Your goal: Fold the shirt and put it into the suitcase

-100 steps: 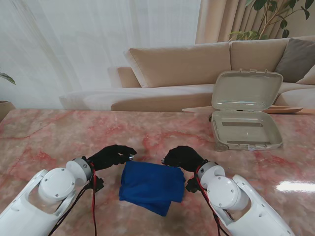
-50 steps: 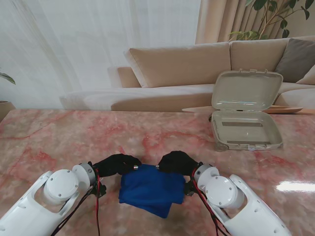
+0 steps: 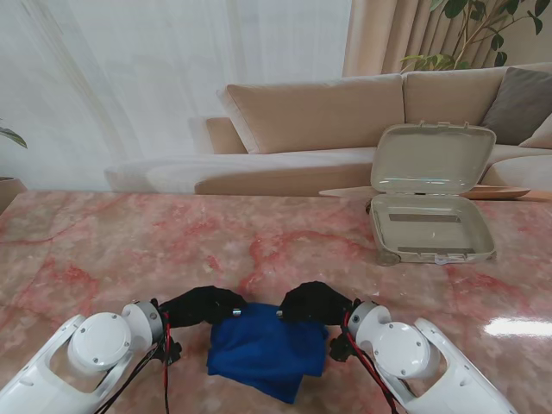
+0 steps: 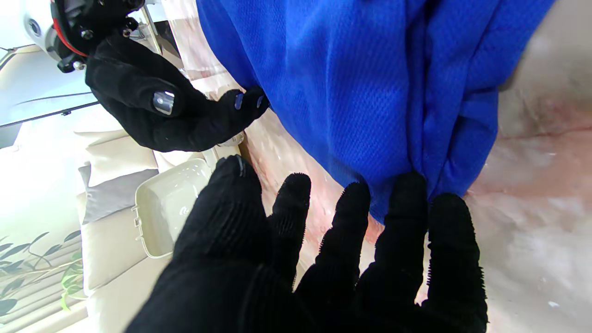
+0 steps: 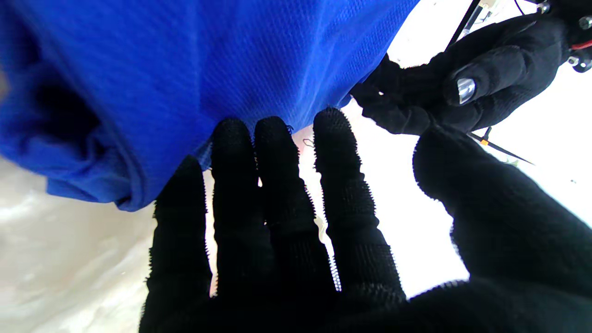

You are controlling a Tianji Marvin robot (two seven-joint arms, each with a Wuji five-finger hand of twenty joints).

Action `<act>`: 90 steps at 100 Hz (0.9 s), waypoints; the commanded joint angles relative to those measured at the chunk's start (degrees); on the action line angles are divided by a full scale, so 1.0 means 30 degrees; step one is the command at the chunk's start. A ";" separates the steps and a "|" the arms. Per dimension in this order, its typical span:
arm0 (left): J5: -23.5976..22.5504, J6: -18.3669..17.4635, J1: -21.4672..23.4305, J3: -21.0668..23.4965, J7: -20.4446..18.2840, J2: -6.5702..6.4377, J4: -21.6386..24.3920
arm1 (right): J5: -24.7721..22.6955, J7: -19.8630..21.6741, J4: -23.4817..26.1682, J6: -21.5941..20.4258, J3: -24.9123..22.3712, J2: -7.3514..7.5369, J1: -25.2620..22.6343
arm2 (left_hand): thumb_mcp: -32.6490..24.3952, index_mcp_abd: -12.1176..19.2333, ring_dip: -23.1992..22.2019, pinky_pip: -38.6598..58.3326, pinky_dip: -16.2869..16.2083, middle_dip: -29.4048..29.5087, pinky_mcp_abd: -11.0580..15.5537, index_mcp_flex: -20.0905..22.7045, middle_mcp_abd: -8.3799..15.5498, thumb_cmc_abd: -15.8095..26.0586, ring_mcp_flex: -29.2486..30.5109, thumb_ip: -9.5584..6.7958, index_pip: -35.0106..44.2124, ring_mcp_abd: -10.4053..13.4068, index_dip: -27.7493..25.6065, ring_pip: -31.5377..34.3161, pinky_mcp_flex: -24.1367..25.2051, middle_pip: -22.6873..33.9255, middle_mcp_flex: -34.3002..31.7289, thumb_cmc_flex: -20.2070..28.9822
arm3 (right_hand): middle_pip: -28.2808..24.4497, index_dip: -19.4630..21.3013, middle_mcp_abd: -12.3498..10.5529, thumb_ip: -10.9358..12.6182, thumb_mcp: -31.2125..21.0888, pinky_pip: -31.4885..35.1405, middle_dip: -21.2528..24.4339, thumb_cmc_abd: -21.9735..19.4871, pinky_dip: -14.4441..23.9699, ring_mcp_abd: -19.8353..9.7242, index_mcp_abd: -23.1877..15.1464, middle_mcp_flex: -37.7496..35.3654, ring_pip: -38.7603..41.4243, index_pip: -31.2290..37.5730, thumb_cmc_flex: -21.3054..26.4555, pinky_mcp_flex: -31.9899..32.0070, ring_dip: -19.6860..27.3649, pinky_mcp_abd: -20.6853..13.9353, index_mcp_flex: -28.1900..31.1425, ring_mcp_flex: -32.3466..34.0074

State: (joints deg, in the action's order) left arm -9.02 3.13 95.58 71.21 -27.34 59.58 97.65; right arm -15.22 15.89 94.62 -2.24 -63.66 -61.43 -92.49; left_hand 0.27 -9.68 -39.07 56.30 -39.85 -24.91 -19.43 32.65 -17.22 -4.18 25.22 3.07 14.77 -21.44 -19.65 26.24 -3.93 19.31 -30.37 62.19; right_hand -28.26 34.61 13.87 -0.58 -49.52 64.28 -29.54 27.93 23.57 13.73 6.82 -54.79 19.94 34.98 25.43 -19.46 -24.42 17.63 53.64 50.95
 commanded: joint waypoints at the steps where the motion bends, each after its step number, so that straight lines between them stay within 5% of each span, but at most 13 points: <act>1: -0.0290 -0.0012 0.0377 0.0005 0.0089 -0.0069 0.0397 | -0.0005 0.0079 0.0159 0.0102 -0.0097 0.0041 -0.0355 | 0.0629 0.0133 0.0176 -0.0004 0.0145 0.0218 -0.0077 -0.0067 0.0236 0.1091 -0.0496 -0.0087 0.0073 -0.0344 0.0034 -0.0296 0.0179 -0.0309 0.0080 -0.0367 | -0.0172 0.0336 -0.0188 -0.0087 0.0394 0.0120 -0.0054 -0.0198 0.0252 0.0161 -0.0368 0.0056 0.0240 -0.0032 -0.0271 -0.0121 0.0206 0.0467 -0.0202 -0.0056; 54: -0.1708 -0.0421 0.1100 0.1443 0.3458 0.0592 0.2421 | -0.1790 -0.2628 0.3186 0.1961 -0.2281 -0.0521 -0.0977 | 0.0628 0.0236 0.0368 -0.0232 0.0112 0.0319 -0.0099 0.0082 0.0305 0.0910 -0.0711 -0.0072 -0.0046 -0.0271 0.0018 -0.0705 0.0422 -0.0571 0.0056 -0.0434 | 0.0044 0.0683 -0.0328 0.0120 0.0363 0.0344 0.0030 0.0078 0.0398 0.0175 -0.0436 0.0045 0.0472 -0.0505 -0.0748 -0.0583 0.0087 0.0474 -0.0357 0.0382; 90: -0.2790 -0.1415 0.0485 0.1319 0.6134 0.1113 0.1492 | -0.4010 -0.4048 0.2340 0.2926 -0.3542 -0.0752 0.0414 | 0.0614 0.0229 0.0305 -0.0085 0.0040 0.0204 -0.0068 0.0394 0.0504 0.0711 -0.0304 -0.0046 0.0247 -0.0148 -0.0080 -0.0498 0.0072 -0.0305 -0.0321 -0.0400 | -0.0112 0.1510 -0.0424 -0.0383 -0.2075 0.0590 0.0174 0.3690 0.0388 -0.0466 0.0029 0.2356 0.0358 -0.1998 -0.0945 -0.0587 0.0187 -0.0475 -0.2522 -0.0431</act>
State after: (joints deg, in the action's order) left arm -17.33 -1.09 97.23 75.32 -9.62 62.63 102.86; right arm -27.35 2.94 102.35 5.82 -73.20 -64.02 -92.08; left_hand 0.27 -9.68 -38.44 56.30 -39.83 -24.38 -19.43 33.08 -17.14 -4.18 24.50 3.07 14.79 -21.44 -19.65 25.49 -3.65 18.61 -30.71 62.19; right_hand -28.67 38.36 13.87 -0.58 -53.79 64.53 -29.54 36.72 24.06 14.46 6.80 -49.67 21.17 29.94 23.72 -21.73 -24.42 17.94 48.46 51.00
